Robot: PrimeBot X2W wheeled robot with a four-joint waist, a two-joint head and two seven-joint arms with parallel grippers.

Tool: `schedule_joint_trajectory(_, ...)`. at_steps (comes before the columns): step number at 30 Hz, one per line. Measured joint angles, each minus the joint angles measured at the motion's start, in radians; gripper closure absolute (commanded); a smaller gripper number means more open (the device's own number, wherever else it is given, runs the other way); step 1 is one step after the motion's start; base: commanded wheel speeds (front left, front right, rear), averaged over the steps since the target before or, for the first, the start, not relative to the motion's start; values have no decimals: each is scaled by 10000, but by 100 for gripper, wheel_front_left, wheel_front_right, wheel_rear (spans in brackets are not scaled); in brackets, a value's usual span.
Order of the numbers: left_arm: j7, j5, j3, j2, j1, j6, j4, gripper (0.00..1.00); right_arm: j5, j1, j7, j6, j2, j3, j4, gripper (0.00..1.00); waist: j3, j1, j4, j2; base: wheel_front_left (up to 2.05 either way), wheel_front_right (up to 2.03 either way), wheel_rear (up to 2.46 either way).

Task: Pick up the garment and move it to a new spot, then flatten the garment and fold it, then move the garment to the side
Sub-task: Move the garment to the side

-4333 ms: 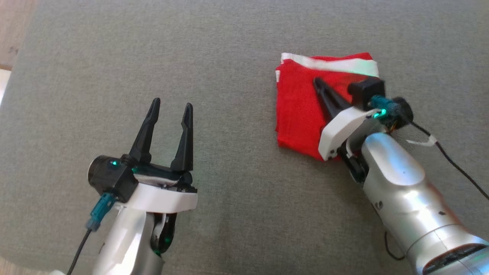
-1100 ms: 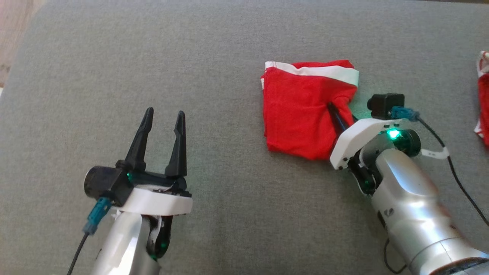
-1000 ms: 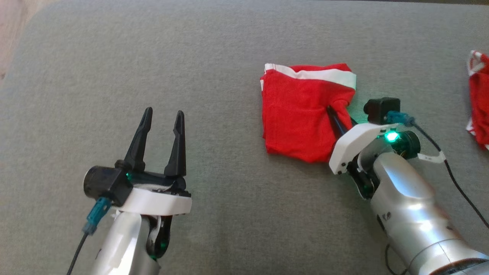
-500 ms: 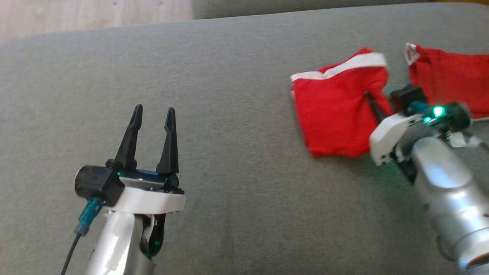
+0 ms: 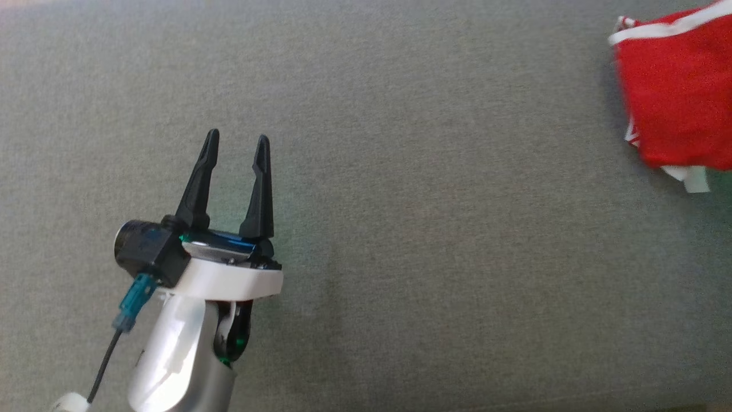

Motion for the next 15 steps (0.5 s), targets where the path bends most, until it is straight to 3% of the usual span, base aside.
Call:
schedule_joint_trajectory(5,-2,-113,-144,0,-151,-8,10,0,171,23,123,0,-846,-848,-4,100,419,-1,218,0,0,0,0)
schedule_joint_trajectory(15,-2,-171,-159,-6,-662,-10,54,0,-268,121,384,0,-922,-1937,-13,100,1178,0,636,0,0,0,0)
